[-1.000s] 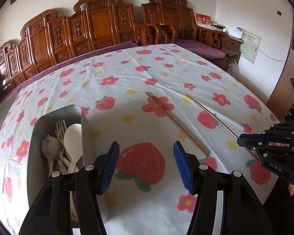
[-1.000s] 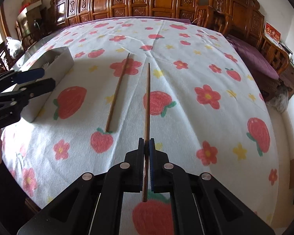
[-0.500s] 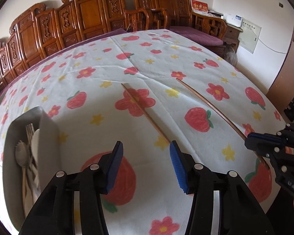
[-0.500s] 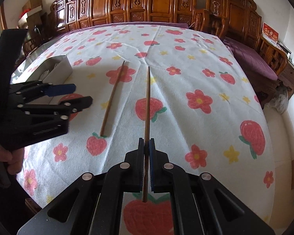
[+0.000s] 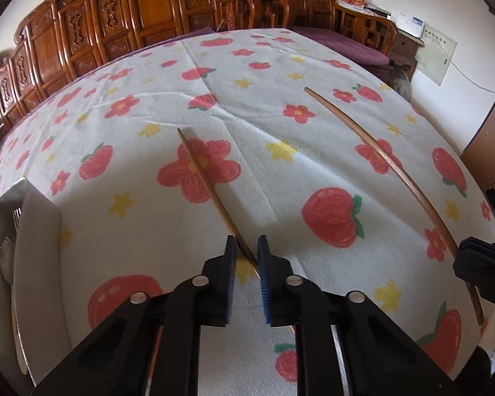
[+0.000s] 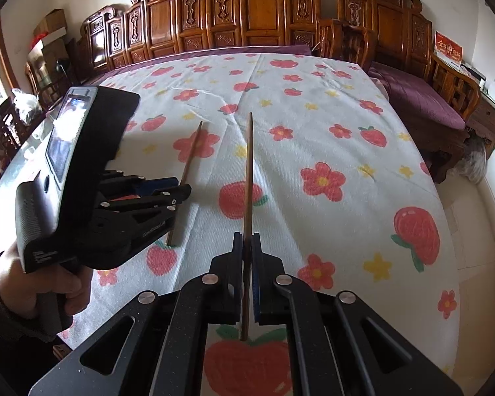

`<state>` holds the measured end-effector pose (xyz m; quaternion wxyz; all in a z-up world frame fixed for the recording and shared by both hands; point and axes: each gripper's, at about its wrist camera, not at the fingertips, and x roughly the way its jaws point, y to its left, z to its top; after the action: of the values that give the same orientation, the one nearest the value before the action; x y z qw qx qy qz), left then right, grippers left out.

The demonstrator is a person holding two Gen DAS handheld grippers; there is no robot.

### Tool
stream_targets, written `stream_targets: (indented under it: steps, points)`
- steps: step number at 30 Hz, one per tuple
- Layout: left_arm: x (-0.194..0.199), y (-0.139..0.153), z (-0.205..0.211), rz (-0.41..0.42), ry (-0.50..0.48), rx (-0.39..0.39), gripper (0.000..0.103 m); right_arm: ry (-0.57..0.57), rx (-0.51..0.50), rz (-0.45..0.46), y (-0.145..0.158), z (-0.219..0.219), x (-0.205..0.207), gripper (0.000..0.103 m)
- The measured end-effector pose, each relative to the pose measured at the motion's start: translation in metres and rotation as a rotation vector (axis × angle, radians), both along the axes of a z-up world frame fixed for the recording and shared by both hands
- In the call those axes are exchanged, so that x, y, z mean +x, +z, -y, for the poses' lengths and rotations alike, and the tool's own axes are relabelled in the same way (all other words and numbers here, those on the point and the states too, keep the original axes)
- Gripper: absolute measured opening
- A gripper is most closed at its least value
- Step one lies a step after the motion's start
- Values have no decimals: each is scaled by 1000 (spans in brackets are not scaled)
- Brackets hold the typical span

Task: Organize utensils
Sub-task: 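Grasp the other wooden chopstick with the left tool while the right tool holds its chopstick, then carry the wooden chopstick into the metal tray and open the left tool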

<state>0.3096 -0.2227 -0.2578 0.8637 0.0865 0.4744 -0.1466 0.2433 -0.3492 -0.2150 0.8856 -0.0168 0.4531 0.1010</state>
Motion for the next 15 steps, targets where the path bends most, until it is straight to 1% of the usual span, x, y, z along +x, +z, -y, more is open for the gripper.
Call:
stream_targets:
  steps: [6, 11, 15]
  points:
    - [1, 2, -2, -35, 23, 22, 7, 8, 5, 9, 5, -2, -2, 6]
    - [-7, 2, -16, -62, 34, 42, 4, 35, 15, 21, 12, -10, -6, 6]
    - [-14, 6, -28, -64, 41, 61, 4, 52, 20, 37, 21, -16, -10, 6]
